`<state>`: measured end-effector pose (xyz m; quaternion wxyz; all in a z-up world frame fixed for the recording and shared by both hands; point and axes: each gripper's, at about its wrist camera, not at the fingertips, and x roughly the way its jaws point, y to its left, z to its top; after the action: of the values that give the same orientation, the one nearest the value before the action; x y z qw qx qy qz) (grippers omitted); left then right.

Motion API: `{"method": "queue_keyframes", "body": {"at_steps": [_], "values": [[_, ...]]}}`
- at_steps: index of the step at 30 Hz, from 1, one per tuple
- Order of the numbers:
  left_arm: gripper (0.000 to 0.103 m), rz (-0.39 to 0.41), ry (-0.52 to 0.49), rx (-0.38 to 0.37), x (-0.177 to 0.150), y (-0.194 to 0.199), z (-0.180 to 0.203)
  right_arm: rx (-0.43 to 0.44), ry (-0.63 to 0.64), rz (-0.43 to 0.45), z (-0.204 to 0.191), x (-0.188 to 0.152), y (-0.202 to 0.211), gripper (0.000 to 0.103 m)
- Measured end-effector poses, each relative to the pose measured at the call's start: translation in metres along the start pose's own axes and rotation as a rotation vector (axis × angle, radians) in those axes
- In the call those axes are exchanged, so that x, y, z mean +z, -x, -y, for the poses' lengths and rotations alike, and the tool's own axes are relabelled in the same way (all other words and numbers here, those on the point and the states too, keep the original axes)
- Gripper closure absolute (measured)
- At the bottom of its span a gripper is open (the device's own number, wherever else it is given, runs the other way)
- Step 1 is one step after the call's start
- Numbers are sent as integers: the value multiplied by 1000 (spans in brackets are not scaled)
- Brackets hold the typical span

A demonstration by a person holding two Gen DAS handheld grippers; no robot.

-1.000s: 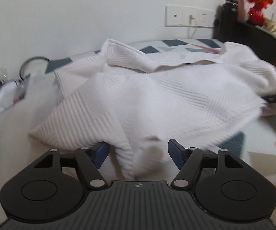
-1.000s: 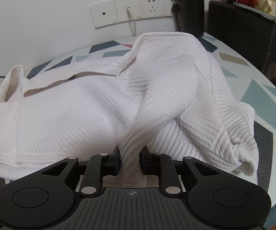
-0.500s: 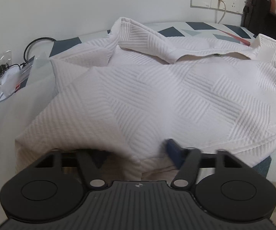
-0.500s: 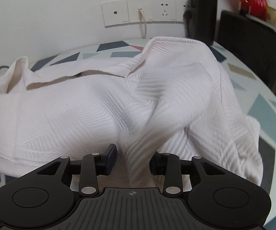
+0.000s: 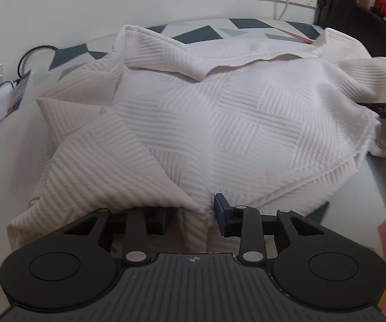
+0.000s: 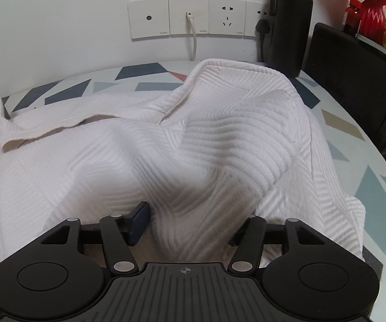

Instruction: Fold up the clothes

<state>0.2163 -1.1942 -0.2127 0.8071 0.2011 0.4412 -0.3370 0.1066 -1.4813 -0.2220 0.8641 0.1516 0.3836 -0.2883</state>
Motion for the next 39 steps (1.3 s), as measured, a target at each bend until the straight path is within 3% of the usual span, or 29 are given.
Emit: {"method": "queue_keyframes", "body": {"at_steps": [9,11,13,15,26,30,32,36,39], "values": [[66,-9,-26,-82,-3,3,-10,-3,20,2,-9,-14,14,49],[56,-12,-43,-112,-3,3,-10,2,21,0,-10,-18,19,49],[33,-14,-65,-147,-5,2,-7,3,32,0,-11,-24,23,49],[28,-10,-88,-157,-8,2,-2,1,29,3,-11,-28,27,49],[11,19,-12,-242,-8,-1,-15,3,4,-28,-7,-26,30,45],[6,17,10,-265,-6,-3,-17,-20,-28,-62,-1,-22,26,28],[6,14,39,-280,-3,-4,-22,-12,-43,-74,2,-17,25,29],[1,9,71,-325,0,-8,-28,1,-80,-21,11,-7,27,29],[1,15,45,-317,0,-9,-26,-6,-86,-11,16,4,19,26]]}}
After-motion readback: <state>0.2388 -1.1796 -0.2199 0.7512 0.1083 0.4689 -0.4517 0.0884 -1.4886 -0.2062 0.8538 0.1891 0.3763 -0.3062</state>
